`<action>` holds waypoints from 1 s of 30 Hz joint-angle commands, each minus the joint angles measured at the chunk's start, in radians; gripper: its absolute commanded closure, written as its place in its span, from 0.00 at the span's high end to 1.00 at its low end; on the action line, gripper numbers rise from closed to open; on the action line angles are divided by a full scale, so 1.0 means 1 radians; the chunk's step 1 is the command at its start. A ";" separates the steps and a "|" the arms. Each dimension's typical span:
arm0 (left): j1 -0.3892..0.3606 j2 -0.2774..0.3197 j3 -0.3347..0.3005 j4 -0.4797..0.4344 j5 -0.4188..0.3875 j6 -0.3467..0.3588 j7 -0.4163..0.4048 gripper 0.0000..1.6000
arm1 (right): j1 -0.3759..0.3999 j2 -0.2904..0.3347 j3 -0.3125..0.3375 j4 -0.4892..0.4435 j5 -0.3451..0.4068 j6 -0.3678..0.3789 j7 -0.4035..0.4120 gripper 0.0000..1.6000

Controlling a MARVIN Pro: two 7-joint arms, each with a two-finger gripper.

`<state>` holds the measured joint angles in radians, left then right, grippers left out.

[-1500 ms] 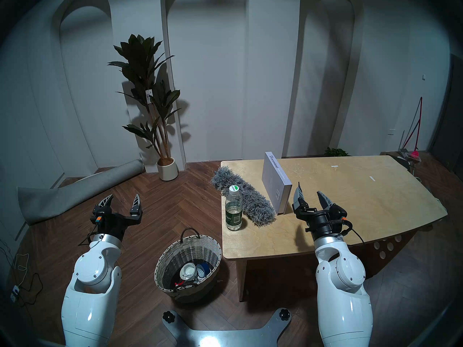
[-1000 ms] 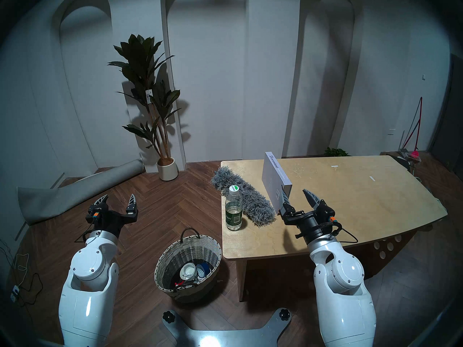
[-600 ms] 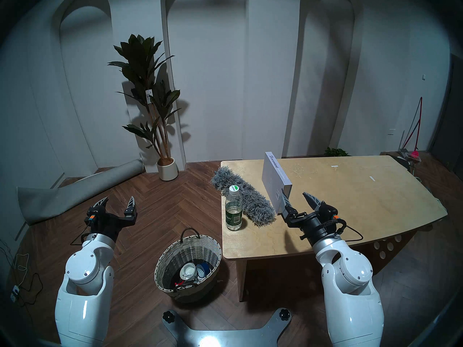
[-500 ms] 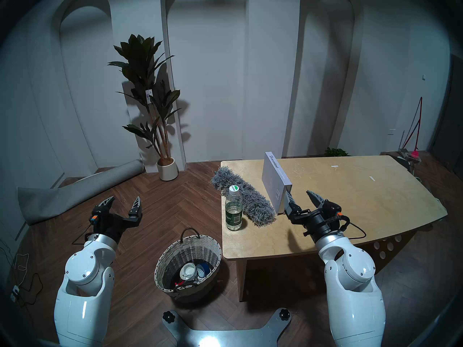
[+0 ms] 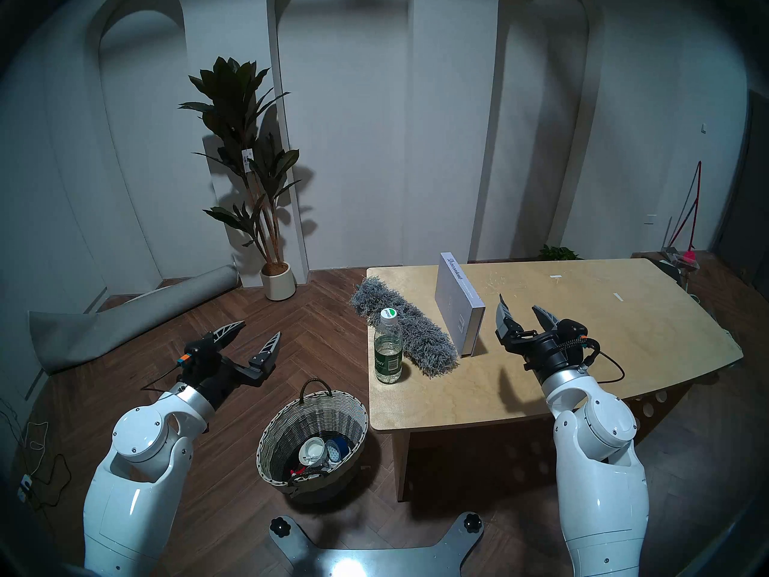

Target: Load the items into the basket from the rear

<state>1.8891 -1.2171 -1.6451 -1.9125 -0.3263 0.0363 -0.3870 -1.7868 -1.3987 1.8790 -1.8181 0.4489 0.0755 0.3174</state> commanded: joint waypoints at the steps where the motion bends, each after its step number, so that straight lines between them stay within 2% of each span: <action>1: -0.115 0.092 0.047 0.033 -0.037 -0.004 -0.122 1.00 | 0.100 0.037 0.039 0.047 0.002 -0.016 -0.017 1.00; 6: -0.171 0.093 0.087 0.086 -0.053 -0.003 -0.203 1.00 | 0.156 0.053 0.057 0.106 0.001 -0.024 -0.040 1.00; 7: -0.159 0.093 0.087 0.079 -0.056 -0.005 -0.208 1.00 | 0.152 0.061 0.058 0.107 0.003 -0.028 -0.045 1.00; 11: -0.217 0.092 0.114 0.125 -0.071 -0.001 -0.260 1.00 | 0.199 0.071 0.067 0.159 -0.003 -0.039 -0.057 1.00; 12: -0.211 0.090 0.116 0.123 -0.069 -0.004 -0.262 1.00 | 0.205 0.076 0.068 0.165 -0.003 -0.043 -0.058 1.00; 17: -0.277 0.068 0.154 0.189 -0.081 -0.004 -0.298 1.00 | 0.252 0.089 0.076 0.213 -0.003 -0.053 -0.075 1.00; 18: -0.261 0.063 0.149 0.179 -0.082 -0.009 -0.299 1.00 | 0.255 0.092 0.076 0.216 -0.001 -0.055 -0.078 1.00; 20: -0.308 0.057 0.171 0.218 -0.086 -0.005 -0.316 1.00 | 0.270 0.094 0.075 0.233 -0.004 -0.061 -0.080 1.00; 21: -0.294 0.051 0.165 0.210 -0.085 -0.008 -0.315 1.00 | 0.274 0.095 0.074 0.239 -0.005 -0.065 -0.080 1.00; 22: -0.329 0.053 0.180 0.237 -0.086 -0.005 -0.327 1.00 | 0.278 0.097 0.072 0.244 -0.005 -0.069 -0.079 1.00; 23: -0.317 0.048 0.175 0.230 -0.085 -0.007 -0.326 1.00 | 0.281 0.098 0.071 0.248 -0.006 -0.071 -0.079 1.00; 24: -0.351 0.047 0.191 0.261 -0.084 -0.007 -0.340 1.00 | 0.286 0.099 0.069 0.255 -0.006 -0.077 -0.079 1.00; 25: -0.337 0.040 0.187 0.259 -0.082 -0.011 -0.341 1.00 | 0.289 0.099 0.068 0.259 -0.006 -0.080 -0.078 1.00; 30: -0.385 0.030 0.220 0.322 -0.066 -0.026 -0.380 1.00 | 0.299 0.100 0.070 0.274 -0.009 -0.098 -0.082 1.00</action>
<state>1.6020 -1.1656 -1.4477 -1.6268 -0.4053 0.0314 -0.7221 -1.5358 -1.3119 1.9506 -1.5393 0.4437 0.0146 0.2292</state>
